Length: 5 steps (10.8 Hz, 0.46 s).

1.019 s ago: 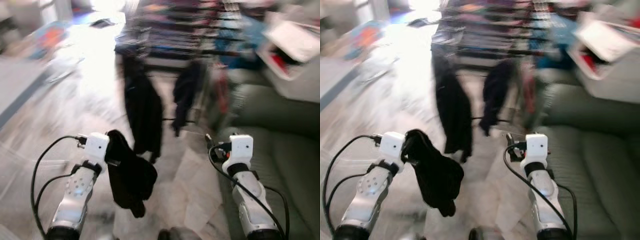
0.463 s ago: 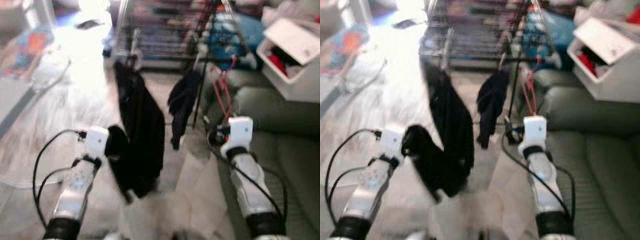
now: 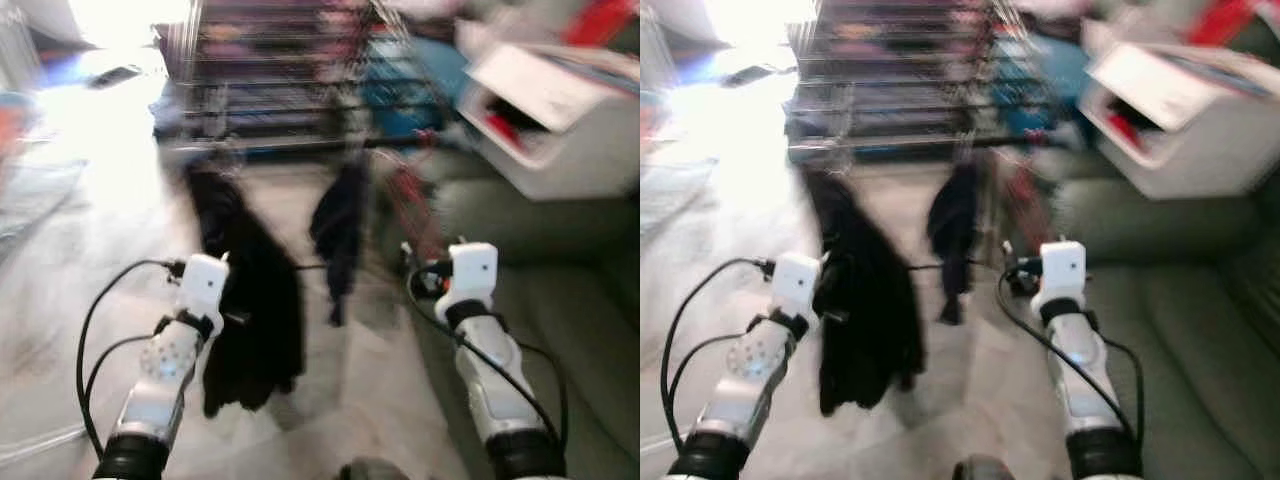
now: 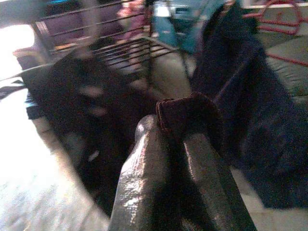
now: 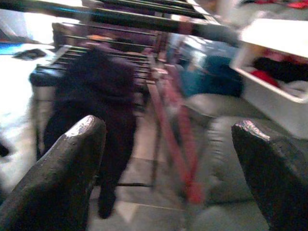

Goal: Hang hanger

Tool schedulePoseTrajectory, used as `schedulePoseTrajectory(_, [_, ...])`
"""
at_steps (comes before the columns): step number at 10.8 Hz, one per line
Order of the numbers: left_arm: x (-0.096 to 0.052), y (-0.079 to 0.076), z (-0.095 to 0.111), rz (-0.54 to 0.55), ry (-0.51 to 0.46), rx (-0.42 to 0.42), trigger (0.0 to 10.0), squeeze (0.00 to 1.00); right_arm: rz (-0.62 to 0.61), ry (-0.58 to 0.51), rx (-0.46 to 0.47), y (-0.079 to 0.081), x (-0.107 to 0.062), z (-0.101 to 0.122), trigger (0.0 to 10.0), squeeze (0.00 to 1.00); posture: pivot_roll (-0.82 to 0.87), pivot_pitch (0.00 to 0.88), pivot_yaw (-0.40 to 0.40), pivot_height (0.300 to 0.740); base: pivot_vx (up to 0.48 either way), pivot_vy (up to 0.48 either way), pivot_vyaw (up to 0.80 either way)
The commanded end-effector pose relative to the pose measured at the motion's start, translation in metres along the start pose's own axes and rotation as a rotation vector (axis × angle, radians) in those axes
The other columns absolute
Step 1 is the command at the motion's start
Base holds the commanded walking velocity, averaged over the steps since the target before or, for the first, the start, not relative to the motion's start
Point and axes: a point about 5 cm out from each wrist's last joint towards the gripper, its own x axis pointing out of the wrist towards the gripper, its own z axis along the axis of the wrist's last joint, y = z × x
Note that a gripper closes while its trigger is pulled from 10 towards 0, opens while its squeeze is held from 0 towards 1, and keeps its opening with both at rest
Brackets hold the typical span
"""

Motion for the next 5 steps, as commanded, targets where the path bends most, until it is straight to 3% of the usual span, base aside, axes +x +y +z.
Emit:
schedulePoseTrajectory(1, [0.0070,-0.0099,0.0099,-0.043,-0.043,0.008,10.0,0.00,-0.036,-0.013,-0.017,-0.0107,0.0011,0.0037,10.0,0.00,-0.11,0.000,-0.050,0.740,0.480,0.000,-0.67])
schedulePoseTrajectory(3, [0.0079,-0.0101,0.0100,-0.040,-0.044,0.008,10.0,0.00,-0.041,-0.030,-0.028,-0.0120,0.0033,0.0078,10.0,0.00,-0.11,0.000,-0.052,0.740,0.480,0.000,0.00])
schedulePoseTrajectory(5, [0.0083,-0.0094,0.0078,-0.027,-0.025,-0.013,10.0,0.00,-0.040,-0.033,-0.034,-0.0134,0.0040,0.0081,10.0,0.00,-0.10,0.000,-0.053,0.740,0.411,0.247,0.00])
